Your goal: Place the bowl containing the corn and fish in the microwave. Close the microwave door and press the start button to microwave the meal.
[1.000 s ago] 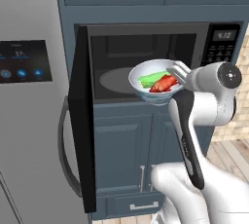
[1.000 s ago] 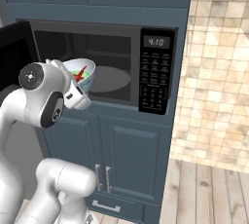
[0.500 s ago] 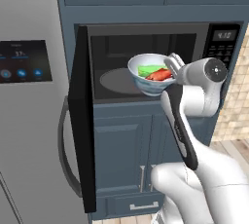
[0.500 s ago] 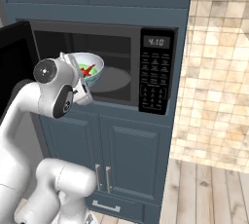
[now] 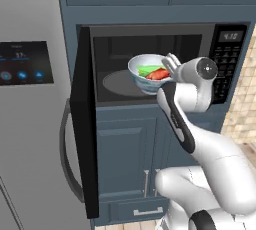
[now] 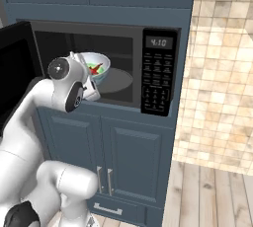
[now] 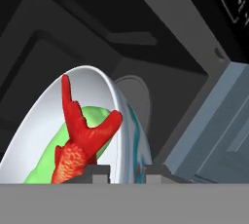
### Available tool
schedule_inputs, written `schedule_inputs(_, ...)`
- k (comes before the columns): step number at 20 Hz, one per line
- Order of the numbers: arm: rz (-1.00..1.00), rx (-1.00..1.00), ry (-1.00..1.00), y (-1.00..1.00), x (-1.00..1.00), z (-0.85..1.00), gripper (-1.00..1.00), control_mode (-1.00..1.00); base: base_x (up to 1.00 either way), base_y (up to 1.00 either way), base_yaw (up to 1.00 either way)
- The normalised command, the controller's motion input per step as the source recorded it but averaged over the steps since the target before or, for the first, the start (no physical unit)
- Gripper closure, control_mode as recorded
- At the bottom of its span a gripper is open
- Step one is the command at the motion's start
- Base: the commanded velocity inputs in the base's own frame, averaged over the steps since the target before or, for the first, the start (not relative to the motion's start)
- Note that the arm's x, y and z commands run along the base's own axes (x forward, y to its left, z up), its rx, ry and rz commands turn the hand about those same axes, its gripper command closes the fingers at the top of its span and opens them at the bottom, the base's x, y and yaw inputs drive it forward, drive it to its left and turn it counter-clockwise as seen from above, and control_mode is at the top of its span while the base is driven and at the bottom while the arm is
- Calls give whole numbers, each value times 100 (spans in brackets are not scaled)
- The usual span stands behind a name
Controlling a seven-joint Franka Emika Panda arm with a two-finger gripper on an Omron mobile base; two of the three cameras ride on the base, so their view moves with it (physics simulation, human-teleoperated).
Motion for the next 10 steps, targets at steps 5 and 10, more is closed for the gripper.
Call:
schedule_inputs(5, 0, 0, 0, 0, 52, -25, 100, -100, 0, 0, 0)
schedule_inputs(10, 0, 0, -3, 0, 49, -9, 100, -100, 0, 0, 0)
